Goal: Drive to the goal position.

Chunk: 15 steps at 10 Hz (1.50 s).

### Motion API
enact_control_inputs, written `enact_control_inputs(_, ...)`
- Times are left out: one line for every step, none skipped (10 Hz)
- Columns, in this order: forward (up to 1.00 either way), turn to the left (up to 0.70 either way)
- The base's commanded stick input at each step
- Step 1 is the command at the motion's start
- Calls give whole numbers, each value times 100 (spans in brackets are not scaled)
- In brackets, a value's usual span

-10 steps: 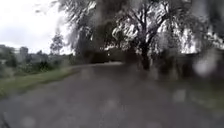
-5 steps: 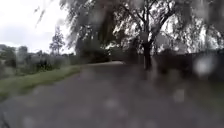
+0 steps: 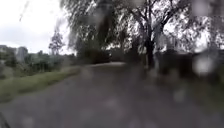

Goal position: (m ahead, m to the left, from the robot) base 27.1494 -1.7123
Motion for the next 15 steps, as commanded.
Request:
enact_control_inputs(100,-40)
enact_control_inputs(100,-40)
enact_control_inputs(100,-3)
enact_control_inputs(100,-2)
enact_control_inputs(100,-2)
enact_control_inputs(100,-2)
enact_control_inputs(100,-2)
enact_control_inputs(100,-2)
enact_control_inputs(100,-2)
enact_control_inputs(100,-2)
enact_control_inputs(100,-2)
enact_control_inputs(100,-2)
enact_control_inputs(100,-2)
enact_control_inputs(100,-2)
enact_control_inputs(100,-2)
